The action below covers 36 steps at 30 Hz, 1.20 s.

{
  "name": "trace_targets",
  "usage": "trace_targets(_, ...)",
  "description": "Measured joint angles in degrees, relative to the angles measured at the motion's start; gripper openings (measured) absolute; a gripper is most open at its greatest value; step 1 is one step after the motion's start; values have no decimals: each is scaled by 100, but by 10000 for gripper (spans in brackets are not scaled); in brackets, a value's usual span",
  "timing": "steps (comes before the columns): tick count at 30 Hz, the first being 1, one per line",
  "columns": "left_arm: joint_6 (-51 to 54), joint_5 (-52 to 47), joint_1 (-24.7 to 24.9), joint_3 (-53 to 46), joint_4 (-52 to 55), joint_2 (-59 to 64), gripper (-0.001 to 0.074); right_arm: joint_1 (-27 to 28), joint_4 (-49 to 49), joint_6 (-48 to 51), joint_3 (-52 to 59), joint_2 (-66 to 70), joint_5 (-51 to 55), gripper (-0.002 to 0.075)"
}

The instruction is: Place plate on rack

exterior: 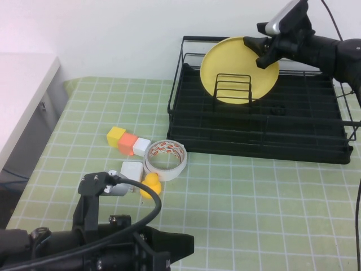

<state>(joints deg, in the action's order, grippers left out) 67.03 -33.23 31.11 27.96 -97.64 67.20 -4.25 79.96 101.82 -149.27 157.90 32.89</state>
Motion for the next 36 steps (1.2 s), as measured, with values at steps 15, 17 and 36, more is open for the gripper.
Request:
trace_targets(15, 611, 2979, 0, 0, -67, -1021, -1, 241, -602, -1858, 0, -1034, 2307, 268)
trace_targets(17, 766, 3598, 0, -66, -123, -1549, -1, 379, -719, -2212, 0, -1235, 2731, 188)
trace_targets(36, 1723, 5911, 0, -1213, -301, -4191, -1, 126, -2318, -4375, -8, -3207, 3804, 13)
